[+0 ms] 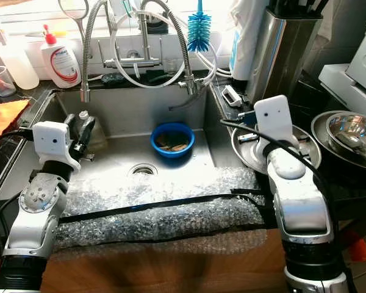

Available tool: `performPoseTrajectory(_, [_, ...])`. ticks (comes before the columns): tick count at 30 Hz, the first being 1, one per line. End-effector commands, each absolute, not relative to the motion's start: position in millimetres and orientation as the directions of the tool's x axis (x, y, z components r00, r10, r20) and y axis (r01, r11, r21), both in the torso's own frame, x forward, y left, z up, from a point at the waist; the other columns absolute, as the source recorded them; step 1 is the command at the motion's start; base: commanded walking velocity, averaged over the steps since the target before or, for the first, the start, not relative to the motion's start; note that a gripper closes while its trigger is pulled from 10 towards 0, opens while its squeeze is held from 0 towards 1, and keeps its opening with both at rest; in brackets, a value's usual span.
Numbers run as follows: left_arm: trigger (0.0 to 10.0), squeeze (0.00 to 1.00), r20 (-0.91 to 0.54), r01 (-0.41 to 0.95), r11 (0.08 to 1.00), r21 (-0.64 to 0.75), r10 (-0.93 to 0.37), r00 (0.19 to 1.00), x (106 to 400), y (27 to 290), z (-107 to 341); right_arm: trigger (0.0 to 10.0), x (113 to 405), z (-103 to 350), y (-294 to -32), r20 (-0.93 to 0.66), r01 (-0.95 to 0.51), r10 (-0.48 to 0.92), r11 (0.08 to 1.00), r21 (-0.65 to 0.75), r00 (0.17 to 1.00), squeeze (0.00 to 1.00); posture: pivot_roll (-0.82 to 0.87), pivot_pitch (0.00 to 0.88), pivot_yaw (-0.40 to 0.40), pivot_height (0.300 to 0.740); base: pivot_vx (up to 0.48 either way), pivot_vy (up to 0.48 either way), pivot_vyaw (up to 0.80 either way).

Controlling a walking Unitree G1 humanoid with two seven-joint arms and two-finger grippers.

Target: Kitchen organization

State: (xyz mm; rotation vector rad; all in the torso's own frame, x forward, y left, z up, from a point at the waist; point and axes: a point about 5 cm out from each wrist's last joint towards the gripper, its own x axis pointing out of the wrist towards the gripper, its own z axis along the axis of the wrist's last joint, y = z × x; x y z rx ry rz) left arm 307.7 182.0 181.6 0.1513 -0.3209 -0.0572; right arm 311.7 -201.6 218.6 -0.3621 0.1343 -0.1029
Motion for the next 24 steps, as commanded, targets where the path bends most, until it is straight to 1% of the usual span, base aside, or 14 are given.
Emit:
performPoseTrajectory(1, [10.0, 0.00, 0.321, 0.021, 0.990, 0.142, -0.066, 0.945, 310, 184, 185, 8.0, 313, 232, -199, -0.046, 0.092, -0.117, 0.926, -0.366, 0.992, 0.00, -0.10, 0.000, 0.031, 0.740, 0.000, 0.000, 0.00])
performPoseTrajectory(2, [10.0, 0.00, 0.322, 0.020, 0.990, 0.139, -0.065, 0.945, 310, 184, 185, 10.0, 313, 234, -198, -0.036, 0.095, -0.116, 0.926, -0.365, 0.993, 0.00, -0.10, 0.000, 0.031, 0.740, 0.000, 0.000, 0.00])
performPoseTrajectory(9, [10.0, 0.00, 0.348, 0.010, 0.993, 0.117, -0.050, 0.936, 311, 185, 191, 10.0, 314, 258, -197, 0.092, 0.148, -0.124, 0.926, -0.346, 0.988, 0.00, -0.10, 0.000, 0.027, 0.740, 0.000, 0.000, 0.00])
performPoseTrajectory(11, [10.0, 0.00, 0.358, 0.002, 0.994, 0.111, -0.042, 0.933, 311, 186, 193, 10.0, 314, 264, -195, 0.141, 0.148, -0.106, 0.934, -0.327, 0.984, 0.00, -0.10, 0.000, 0.026, 0.740, 0.000, 0.000, 0.00])
performPoseTrajectory(12, [10.0, 0.00, 0.377, -0.008, 0.994, 0.107, -0.033, 0.926, 311, 186, 197, 10.0, 314, 272, -188, 0.207, 0.122, -0.057, 0.940, -0.318, 0.977, 0.00, -0.10, 0.000, 0.024, 0.740, 0.000, 0.000, 0.00])
performPoseTrajectory(13, [10.0, 0.00, 0.377, -0.008, 0.994, 0.107, -0.033, 0.926, 311, 186, 197, 10.0, 314, 272, -188, 0.207, 0.122, -0.057, 0.940, -0.318, 0.977, 0.00, -0.10, 0.000, 0.024, 0.740, 0.000, 0.000, 0.00])
performPoseTrajectory(14, [10.0, 0.00, 0.389, -0.011, 0.994, 0.105, -0.031, 0.921, 311, 185, 201, 10.0, 313, 276, -179, 0.251, 0.075, 0.003, 0.951, -0.300, 0.968, 0.00, -0.09, 0.000, 0.023, 0.740, 0.000, 0.000, 0.00])
performPoseTrajectory(18, [10.0, 0.00, 0.393, -0.006, 0.994, 0.107, -0.036, 0.919, 311, 183, 203, 10.0, 314, 272, -159, 0.289, -0.094, 0.141, 0.981, -0.170, 0.947, 0.00, -0.10, 0.000, 0.024, 0.740, 0.000, 0.000, 0.00])
performPoseTrajectory(19, [10.0, 0.00, 0.391, -0.003, 0.994, 0.110, -0.041, 0.920, 311, 182, 202, 10.0, 315, 268, -152, 0.301, -0.165, 0.192, 0.980, -0.114, 0.934, 0.00, -0.10, 0.000, 0.024, 0.740, 0.000, 0.000, 0.00])
performPoseTrajectory(20, [10.0, 0.00, 0.391, -0.003, 0.994, 0.110, -0.041, 0.920, 311, 182, 202, 10.0, 315, 268, -152, 0.301, -0.165, 0.192, 0.980, -0.114, 0.934, 0.00, -0.10, 0.000, 0.024, 0.740, 0.000, 0.000, 0.00])
performPoseTrajectory(22, [10.0, 0.00, 0.387, 0.000, 0.993, 0.116, -0.045, 0.921, 310, 183, 202, 10.0, 315, 263, -138, 0.314, -0.281, 0.286, 0.958, -0.061, 0.905, 0.00, -0.09, 0.000, 0.025, 0.740, 0.000, 0.000, 0.00])
performPoseTrajectory(24, [10.0, 0.00, 0.388, -0.004, 0.993, 0.118, -0.043, 0.921, 310, 184, 203, 10.0, 316, 259, -130, 0.328, -0.345, 0.337, 0.938, -0.036, 0.882, 0.00, -0.08, 0.000, 0.024, 0.740, 0.000, 0.000, 0.00])
